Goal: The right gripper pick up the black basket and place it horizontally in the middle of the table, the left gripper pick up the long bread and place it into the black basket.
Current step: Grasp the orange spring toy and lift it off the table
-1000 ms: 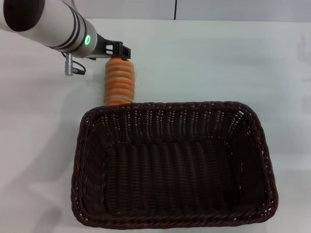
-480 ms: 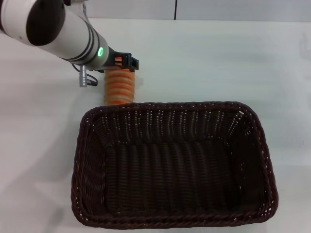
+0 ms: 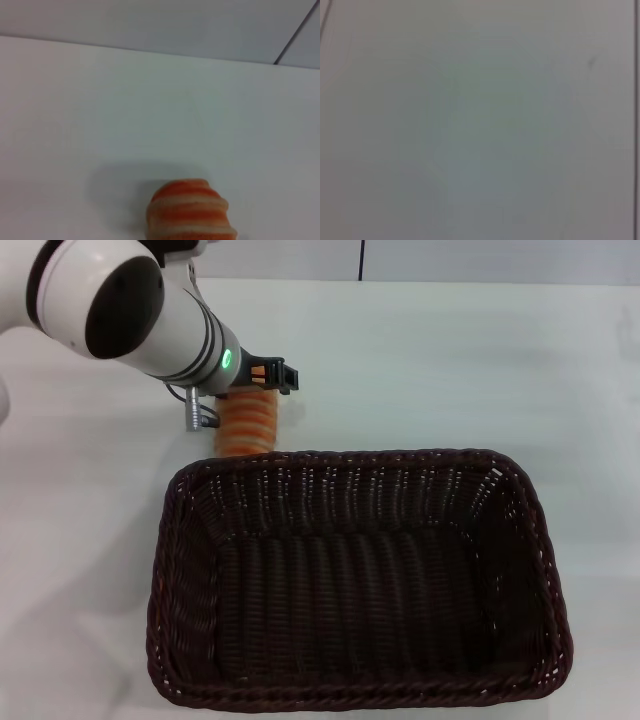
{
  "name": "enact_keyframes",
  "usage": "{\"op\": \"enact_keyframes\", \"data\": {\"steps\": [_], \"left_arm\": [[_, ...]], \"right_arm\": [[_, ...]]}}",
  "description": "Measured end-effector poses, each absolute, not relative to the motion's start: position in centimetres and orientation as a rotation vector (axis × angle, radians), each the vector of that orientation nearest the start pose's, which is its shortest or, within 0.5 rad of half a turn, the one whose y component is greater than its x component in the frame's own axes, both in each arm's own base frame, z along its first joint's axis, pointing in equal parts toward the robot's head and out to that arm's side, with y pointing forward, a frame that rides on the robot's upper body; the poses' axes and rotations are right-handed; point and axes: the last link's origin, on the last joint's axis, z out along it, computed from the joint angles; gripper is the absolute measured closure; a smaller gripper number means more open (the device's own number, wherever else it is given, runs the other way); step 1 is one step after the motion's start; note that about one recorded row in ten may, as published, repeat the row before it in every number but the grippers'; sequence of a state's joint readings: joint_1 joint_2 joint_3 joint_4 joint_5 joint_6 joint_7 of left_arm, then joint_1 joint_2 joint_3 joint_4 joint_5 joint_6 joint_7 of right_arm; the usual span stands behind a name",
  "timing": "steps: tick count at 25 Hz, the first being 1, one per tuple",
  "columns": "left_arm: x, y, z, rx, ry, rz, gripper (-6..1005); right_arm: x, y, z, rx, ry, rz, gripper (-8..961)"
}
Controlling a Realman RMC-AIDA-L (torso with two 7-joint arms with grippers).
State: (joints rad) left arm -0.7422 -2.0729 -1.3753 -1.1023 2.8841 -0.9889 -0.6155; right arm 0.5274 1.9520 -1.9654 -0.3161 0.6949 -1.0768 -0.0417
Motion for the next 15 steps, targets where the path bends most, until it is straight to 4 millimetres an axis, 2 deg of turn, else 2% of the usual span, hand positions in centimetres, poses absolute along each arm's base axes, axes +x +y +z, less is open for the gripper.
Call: {"op": "enact_keyframes", "data": {"steps": [15], "left_arm": [[-17.7,41.4,-6.3,-1.802,-1.419,0.085,279]], "right_arm": [[29.2,40.0,5.8,-1.482,0.267,0.662,523]]}}
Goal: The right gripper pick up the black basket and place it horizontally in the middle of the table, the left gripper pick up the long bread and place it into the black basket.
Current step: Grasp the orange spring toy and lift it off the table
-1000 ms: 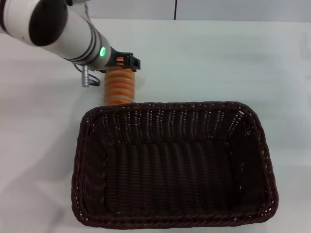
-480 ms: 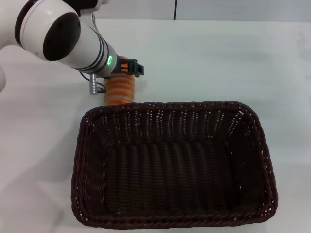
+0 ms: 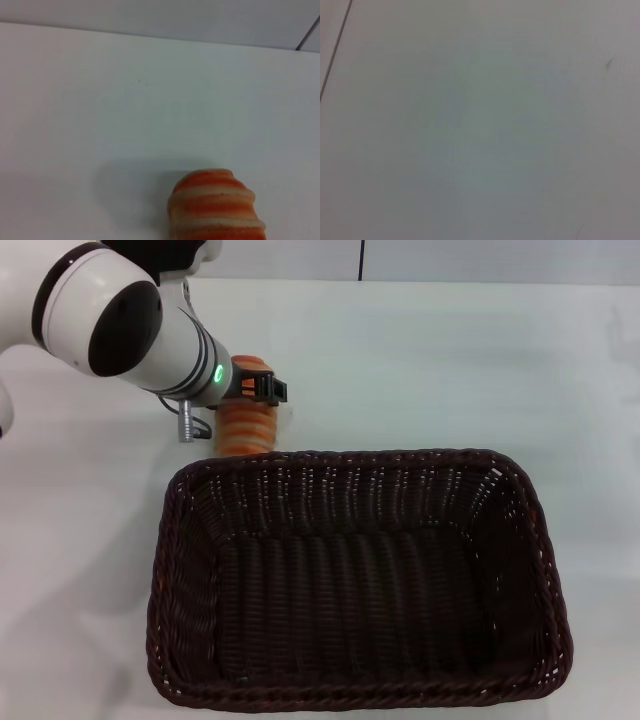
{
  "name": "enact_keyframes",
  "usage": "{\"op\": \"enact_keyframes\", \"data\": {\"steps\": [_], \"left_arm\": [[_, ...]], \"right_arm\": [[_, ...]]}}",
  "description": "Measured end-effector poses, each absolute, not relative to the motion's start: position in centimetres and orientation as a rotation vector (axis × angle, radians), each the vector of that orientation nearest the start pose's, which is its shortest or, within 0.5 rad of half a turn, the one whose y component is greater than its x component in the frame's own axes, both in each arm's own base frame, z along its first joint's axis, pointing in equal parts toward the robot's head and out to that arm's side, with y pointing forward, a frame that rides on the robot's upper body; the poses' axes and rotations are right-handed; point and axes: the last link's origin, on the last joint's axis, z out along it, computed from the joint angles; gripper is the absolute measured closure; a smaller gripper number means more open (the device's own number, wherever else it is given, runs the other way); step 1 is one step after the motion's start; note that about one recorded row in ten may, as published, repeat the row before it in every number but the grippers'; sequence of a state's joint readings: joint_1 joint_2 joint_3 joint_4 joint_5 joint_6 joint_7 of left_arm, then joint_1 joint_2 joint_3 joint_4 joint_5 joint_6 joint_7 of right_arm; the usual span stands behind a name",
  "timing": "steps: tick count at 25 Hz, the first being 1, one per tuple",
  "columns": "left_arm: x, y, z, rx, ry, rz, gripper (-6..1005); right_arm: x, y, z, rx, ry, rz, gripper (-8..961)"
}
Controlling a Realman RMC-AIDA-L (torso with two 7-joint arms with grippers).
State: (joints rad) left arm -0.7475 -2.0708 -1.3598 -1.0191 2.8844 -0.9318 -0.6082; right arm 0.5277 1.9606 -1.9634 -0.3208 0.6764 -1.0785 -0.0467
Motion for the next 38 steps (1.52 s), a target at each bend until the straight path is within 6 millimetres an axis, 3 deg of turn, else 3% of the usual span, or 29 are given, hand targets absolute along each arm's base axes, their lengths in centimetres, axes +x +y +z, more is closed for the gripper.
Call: {"op": "enact_keyframes", "data": {"steps": [23,29,35,37,38], "left_arm": [[-18.2,40.9,-7.8,-1.855,-1.341,0.155,290],[-17.9,41.0,-7.6,-1.87,-1.322,0.14,367],[-14.6,41.5,-5.3,-1.99,-1.158,0.069,412],[-12.6,41.5,-3.9,-2.051,-1.041,0.032,441],[-10.4,40.9,-2.6,-2.115,-0.906,0.012,456]], "right_arm": [[28.7,39.7,5.3,-1.488,0.256,0.681,525],[28.5,39.7,5.3,-1.485,0.253,0.69,524],[28.4,39.6,5.1,-1.484,0.25,0.698,524],[28.3,39.7,5.1,-1.484,0.25,0.699,523],[28.3,39.7,5.1,-1.483,0.25,0.7,523]]}}
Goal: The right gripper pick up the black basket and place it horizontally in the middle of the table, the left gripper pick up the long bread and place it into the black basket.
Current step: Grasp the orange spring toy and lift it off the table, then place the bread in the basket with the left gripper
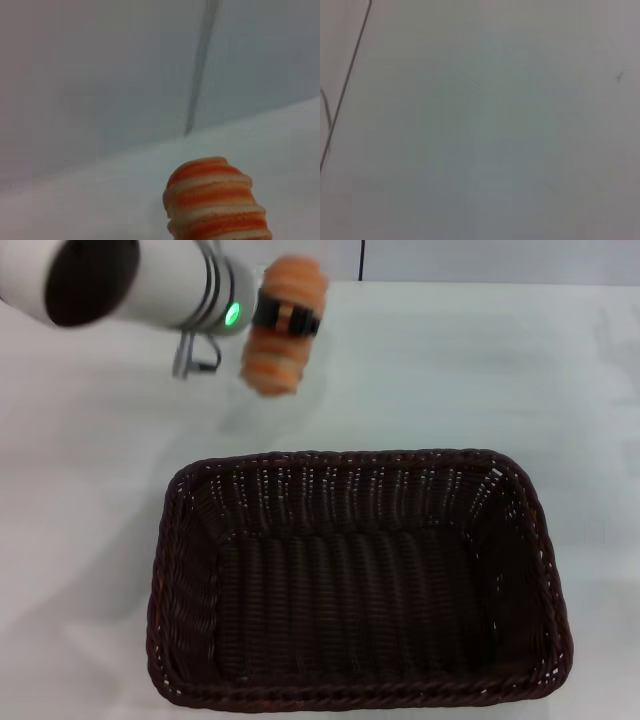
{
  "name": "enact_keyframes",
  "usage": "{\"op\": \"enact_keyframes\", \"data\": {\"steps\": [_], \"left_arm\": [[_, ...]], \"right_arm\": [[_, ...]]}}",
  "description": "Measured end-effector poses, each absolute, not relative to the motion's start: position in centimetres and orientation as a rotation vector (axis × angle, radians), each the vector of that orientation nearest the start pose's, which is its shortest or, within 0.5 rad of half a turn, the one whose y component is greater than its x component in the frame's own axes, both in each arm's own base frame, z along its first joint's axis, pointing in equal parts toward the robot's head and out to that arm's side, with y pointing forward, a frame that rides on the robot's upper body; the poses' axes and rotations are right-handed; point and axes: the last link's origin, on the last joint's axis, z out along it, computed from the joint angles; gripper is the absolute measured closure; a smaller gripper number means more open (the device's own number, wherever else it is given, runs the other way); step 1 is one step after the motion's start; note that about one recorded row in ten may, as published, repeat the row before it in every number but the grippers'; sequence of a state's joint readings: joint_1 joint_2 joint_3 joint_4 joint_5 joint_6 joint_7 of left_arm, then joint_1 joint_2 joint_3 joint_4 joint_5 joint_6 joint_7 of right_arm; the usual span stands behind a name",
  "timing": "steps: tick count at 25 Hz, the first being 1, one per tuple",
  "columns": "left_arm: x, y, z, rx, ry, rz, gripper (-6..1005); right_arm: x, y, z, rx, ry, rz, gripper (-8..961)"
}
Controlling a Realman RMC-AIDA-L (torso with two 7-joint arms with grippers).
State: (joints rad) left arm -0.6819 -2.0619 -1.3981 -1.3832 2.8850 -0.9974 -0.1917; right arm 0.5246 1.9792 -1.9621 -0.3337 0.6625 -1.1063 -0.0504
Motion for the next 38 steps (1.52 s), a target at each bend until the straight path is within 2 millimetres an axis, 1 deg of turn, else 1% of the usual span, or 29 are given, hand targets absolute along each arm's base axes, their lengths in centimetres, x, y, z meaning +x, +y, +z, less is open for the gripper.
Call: {"op": "enact_keyframes", "data": {"steps": [1,3,5,6,7,8,9,10,11,12,15,16,18,19,20,21,22,25,30,33,38], "left_arm": [[-10.4,40.9,-2.6,-2.115,-0.906,0.012,461],[-8.2,39.8,-1.6,-2.182,-0.756,0.009,472],[-6.1,38.1,-0.9,-2.248,-0.604,0.023,483],[-6.1,38.1,-0.9,-2.248,-0.604,0.023,488],[-5.4,37.2,-0.8,-2.276,-0.549,0.031,494],[-4.1,35.3,-0.9,-2.334,-0.454,0.05,499],[-3.6,34.3,-1.1,-2.367,-0.409,0.066,505],[-3.3,33.5,-1.3,-2.396,-0.374,0.081,510],[-3.3,33.5,-1.3,-2.396,-0.374,0.081,517],[-3.1,31.9,-1.8,-2.452,-0.32,0.108,525],[-3.3,30.2,-2.5,-2.517,-0.287,0.129,547],[-3.5,28.9,-2.6,-2.579,-0.271,0.127,554],[-3.6,28.0,-2.7,-2.627,-0.255,0.121,578],[-3.6,28.0,-2.7,-2.627,-0.255,0.121,590],[-3.8,27.1,-2.9,-2.685,-0.244,0.127,602],[-3.8,27.1,-2.9,-2.685,-0.244,0.127,608],[-4.0,26.4,-3.2,-2.734,-0.239,0.15,614],[-4.3,25.9,-3.5,-2.765,-0.233,0.182,632],[-4.3,25.6,-3.3,-2.815,-0.269,0.146,683],[-4.1,25.2,-3.0,-2.875,-0.284,0.085,655],[-4.3,25.1,-2.9,-2.873,-0.284,0.076,609]], "right_arm": [[28.3,39.7,5.1,-1.483,0.25,0.7,523],[28.3,39.7,5.1,-1.48,0.252,0.698,523],[28.3,39.8,5.2,-1.47,0.257,0.696,523],[28.3,39.8,5.2,-1.47,0.257,0.696,523],[28.3,39.9,5.3,-1.467,0.26,0.694,524],[28.3,39.9,5.3,-1.466,0.261,0.693,524],[28.4,40.0,5.3,-1.465,0.262,0.692,525],[28.3,40.0,5.3,-1.465,0.262,0.691,525],[28.3,40.0,5.3,-1.465,0.262,0.691,526],[28.3,40.0,5.3,-1.465,0.262,0.691,526],[28.3,40.0,5.4,-1.463,0.262,0.691,524],[28.3,40.1,5.4,-1.464,0.261,0.691,524],[28.3,40.1,5.4,-1.464,0.26,0.692,524],[28.3,40.1,5.4,-1.464,0.26,0.692,523],[28.2,40.1,5.4,-1.464,0.26,0.693,523],[28.2,40.1,5.4,-1.464,0.26,0.693,523],[28.2,40.2,5.3,-1.467,0.258,0.694,523],[28.1,40.2,5.3,-1.47,0.257,0.695,523],[28.0,40.1,5.2,-1.47,0.257,0.698,524],[28.0,40.1,5.2,-1.47,0.256,0.698,524],[28.0,40.1,5.2,-1.469,0.253,0.703,523]]}}
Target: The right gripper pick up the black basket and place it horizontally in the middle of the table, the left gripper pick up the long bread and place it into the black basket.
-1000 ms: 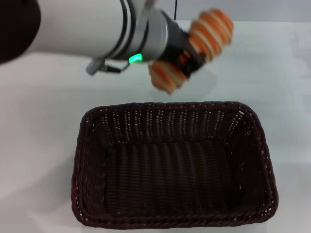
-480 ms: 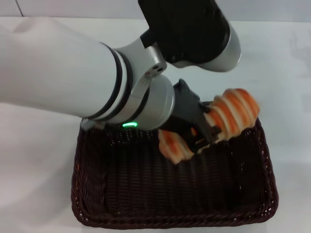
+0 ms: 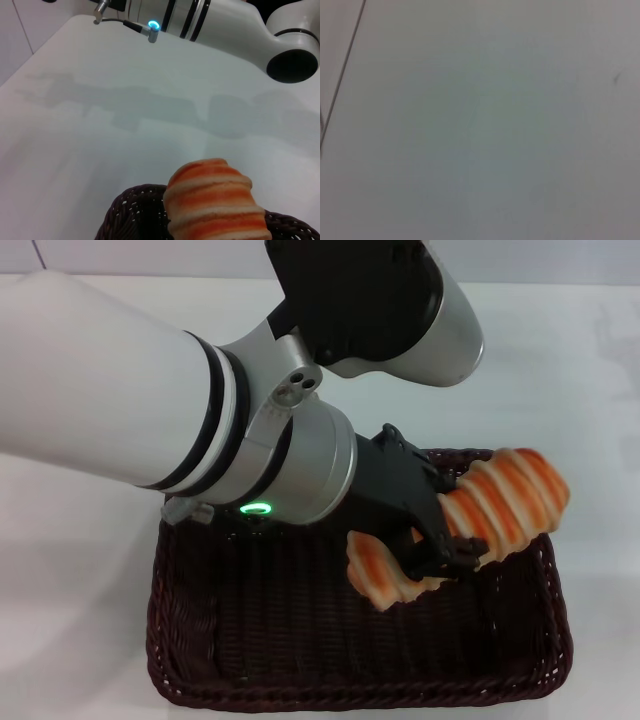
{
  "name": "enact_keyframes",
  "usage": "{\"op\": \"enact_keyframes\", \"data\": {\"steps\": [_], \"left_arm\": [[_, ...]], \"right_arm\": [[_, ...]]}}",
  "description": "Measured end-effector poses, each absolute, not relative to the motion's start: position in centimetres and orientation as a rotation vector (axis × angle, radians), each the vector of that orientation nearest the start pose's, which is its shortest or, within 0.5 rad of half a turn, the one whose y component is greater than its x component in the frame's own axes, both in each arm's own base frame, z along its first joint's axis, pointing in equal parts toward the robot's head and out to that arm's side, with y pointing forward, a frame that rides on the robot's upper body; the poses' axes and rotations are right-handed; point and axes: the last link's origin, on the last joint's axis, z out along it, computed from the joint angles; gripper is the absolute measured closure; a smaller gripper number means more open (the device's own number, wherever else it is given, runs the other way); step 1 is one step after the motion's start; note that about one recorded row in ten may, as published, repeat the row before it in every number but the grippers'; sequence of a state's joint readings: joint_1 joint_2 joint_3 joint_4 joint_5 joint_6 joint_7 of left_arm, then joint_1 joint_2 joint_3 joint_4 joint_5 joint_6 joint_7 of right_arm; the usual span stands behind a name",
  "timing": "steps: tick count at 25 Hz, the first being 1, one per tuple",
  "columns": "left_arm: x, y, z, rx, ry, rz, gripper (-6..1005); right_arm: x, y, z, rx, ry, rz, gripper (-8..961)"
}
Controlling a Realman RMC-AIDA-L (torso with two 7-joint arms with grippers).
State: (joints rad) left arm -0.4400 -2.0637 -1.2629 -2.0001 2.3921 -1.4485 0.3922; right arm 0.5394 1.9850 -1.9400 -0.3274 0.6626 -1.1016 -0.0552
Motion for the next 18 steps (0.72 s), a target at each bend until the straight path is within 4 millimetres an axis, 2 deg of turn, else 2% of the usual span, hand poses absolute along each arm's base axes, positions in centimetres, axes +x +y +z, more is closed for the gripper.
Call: {"op": "enact_keyframes", "data": {"steps": [2,8,12,14,16,17,18], "left_arm": [[-4.4,25.2,-3.0,-2.867,-0.283,0.081,591],[-4.5,25.4,-3.0,-2.855,-0.281,0.09,348],[-5.2,26.4,-2.8,-2.792,-0.289,0.119,149],[-5.4,27.0,-2.7,-2.745,-0.29,0.116,142],[-5.9,28.4,-2.1,-2.635,-0.297,0.088,136],[-6.5,30.1,-1.2,-2.509,-0.32,0.011,133],[-6.5,30.1,-1.2,-2.509,-0.32,0.011,129]], "right_arm": [[27.8,40.2,5.2,-1.468,0.251,0.706,523],[27.8,40.2,5.2,-1.469,0.249,0.708,526],[27.7,40.2,5.2,-1.469,0.25,0.71,525],[27.7,40.2,5.2,-1.469,0.25,0.71,524],[27.7,40.2,5.1,-1.467,0.252,0.714,524],[27.7,40.1,5.1,-1.465,0.254,0.716,524],[27.7,40.1,5.1,-1.465,0.254,0.716,524]]}}
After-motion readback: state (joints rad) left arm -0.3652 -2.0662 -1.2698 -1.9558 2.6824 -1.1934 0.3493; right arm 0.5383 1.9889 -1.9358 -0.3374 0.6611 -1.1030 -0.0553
